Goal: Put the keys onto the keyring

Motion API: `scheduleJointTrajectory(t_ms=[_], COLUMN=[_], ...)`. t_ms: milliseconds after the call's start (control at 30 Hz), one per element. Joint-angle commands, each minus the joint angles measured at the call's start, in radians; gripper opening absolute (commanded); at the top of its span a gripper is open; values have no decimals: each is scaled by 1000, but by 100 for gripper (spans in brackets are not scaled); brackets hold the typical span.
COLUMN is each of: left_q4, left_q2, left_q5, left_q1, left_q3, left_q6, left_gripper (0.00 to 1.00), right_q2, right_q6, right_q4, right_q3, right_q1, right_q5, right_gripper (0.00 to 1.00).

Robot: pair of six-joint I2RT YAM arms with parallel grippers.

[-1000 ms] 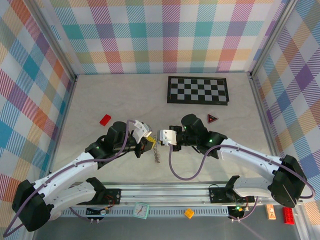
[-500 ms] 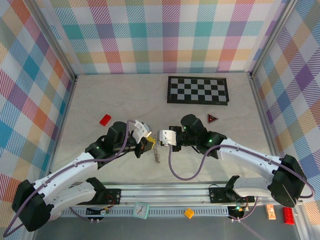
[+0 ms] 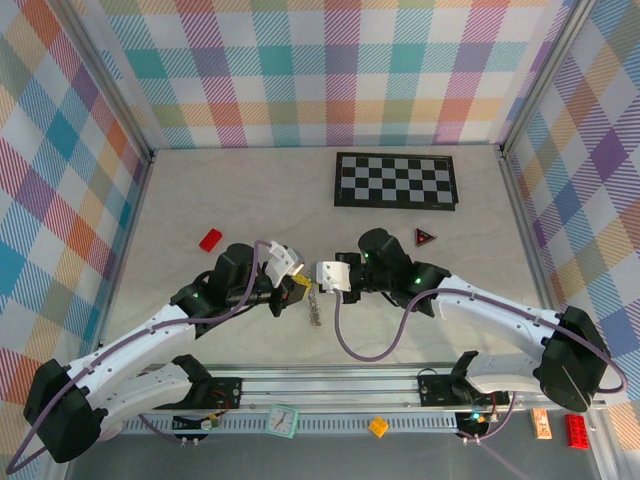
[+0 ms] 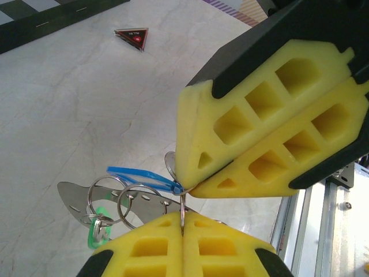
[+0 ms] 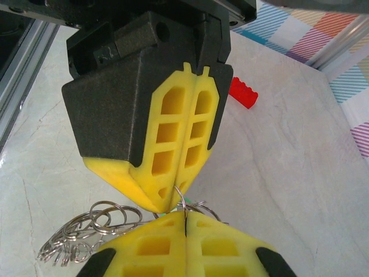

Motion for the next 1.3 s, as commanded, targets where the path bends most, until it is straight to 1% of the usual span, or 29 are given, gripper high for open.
scheduleJointTrajectory(t_ms=[0, 133, 333, 533, 1267], left_q4=[49, 49, 51, 54, 62], left_q2=[-6, -9, -8, -6, -5], left_q5=[-6, -14, -8, -6, -4], left_q1=[-5, -4, -5, -5, -5], left_q3=[31, 30, 27, 27, 28], left_q6=[-13, -16, -23, -29, -31], left_gripper=[0, 0, 0, 0, 0], right_q2=[8, -6, -42, -45, -24], right_q6=[-27, -36, -34, -37, -45], right_q4=[-49, -49, 33, 27, 4], right_q3=[28, 20, -20, -22, -12], right_q1=[23, 23, 23, 23, 26], right_q5=[-43, -17, 68, 47, 37], right_gripper=[0, 0, 0, 0, 0])
